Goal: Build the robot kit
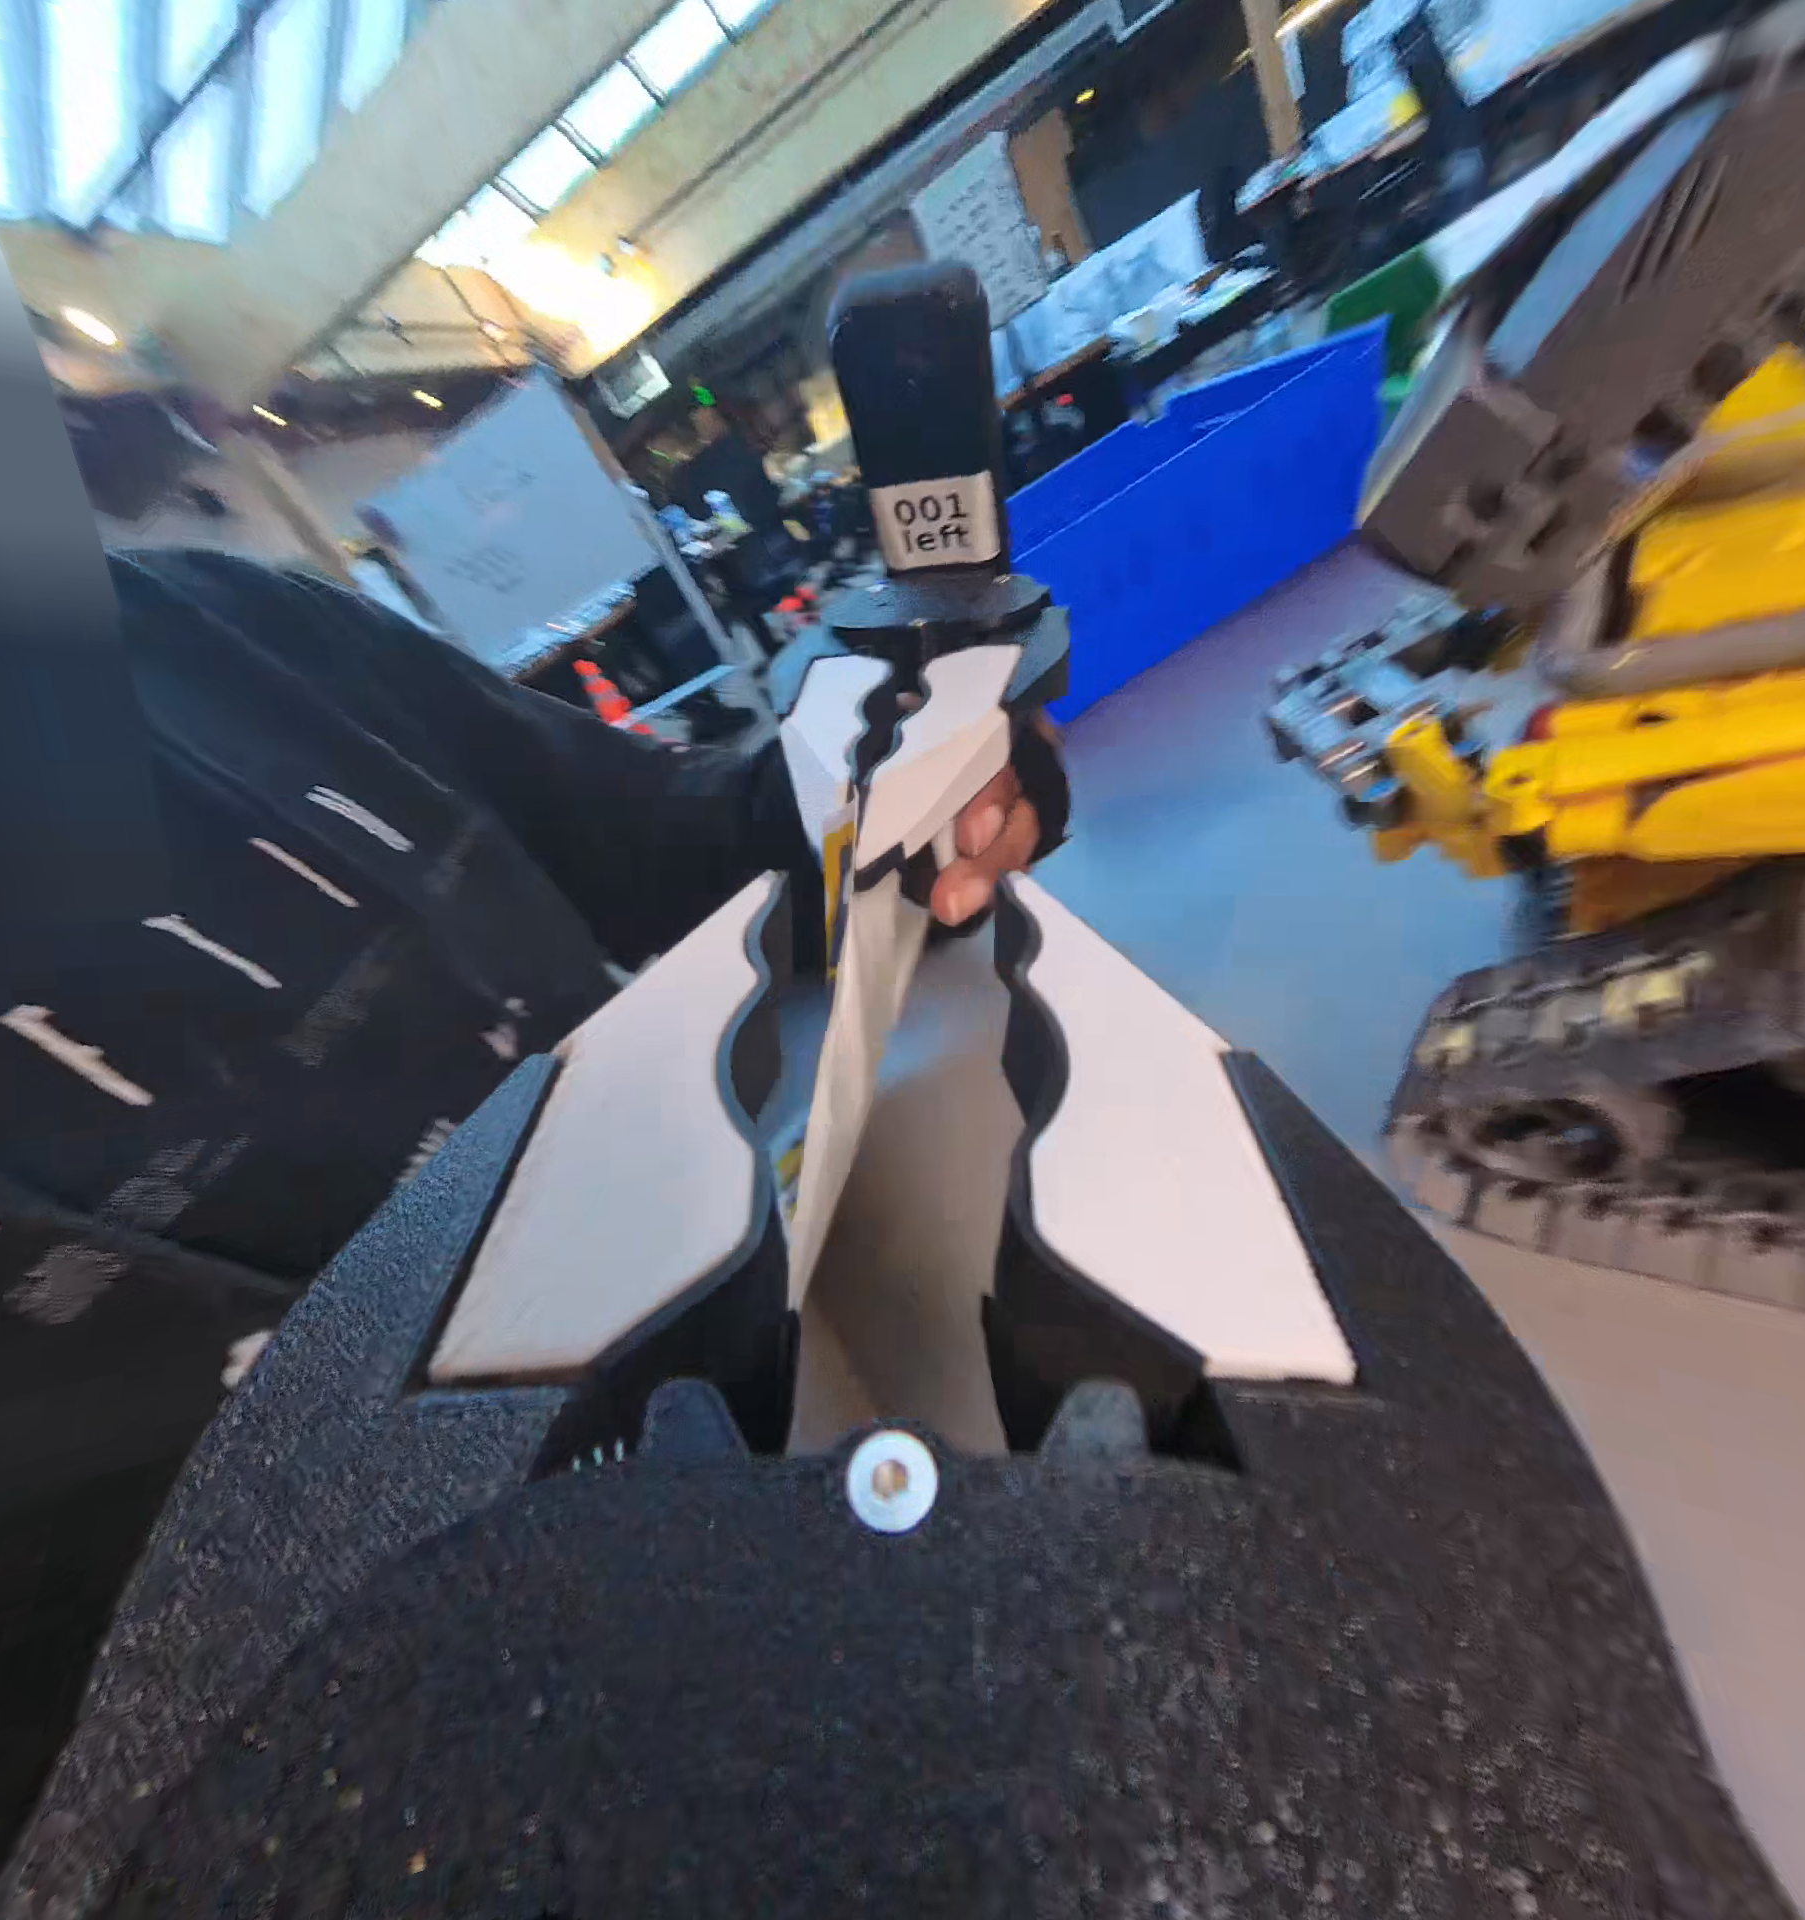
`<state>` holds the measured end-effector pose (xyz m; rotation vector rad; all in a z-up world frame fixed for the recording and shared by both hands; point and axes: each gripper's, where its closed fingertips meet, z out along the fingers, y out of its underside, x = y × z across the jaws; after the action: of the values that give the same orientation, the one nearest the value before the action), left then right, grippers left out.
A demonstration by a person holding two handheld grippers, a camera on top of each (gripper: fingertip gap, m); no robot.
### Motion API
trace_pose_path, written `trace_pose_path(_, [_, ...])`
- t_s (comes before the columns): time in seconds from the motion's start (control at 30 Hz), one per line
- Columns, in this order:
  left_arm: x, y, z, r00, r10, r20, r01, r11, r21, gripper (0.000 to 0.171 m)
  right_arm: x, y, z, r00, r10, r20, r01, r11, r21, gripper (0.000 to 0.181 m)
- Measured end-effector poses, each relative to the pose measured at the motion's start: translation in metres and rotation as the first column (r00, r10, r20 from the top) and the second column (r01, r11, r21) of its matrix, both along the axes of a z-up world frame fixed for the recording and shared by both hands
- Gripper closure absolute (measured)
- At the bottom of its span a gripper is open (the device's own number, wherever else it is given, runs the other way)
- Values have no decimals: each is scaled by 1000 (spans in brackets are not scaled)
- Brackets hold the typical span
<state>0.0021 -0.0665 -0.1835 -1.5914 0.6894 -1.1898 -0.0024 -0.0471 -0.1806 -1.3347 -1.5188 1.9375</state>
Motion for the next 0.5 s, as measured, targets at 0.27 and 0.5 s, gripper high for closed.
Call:
trace_pose_path(0.27, [-14, 21, -8, 992, 126, -1, -125, 989, -79, 171, 0, 3, 18, 950, -187, -252, 311, 661, 682, 153])
trace_pose_path(0.5, [-8, 17, -8, 991, 119, -67, -120, 993, -5, 171, -13, 1, -10, 968, -211, -137, 248, 709, 660, 153])
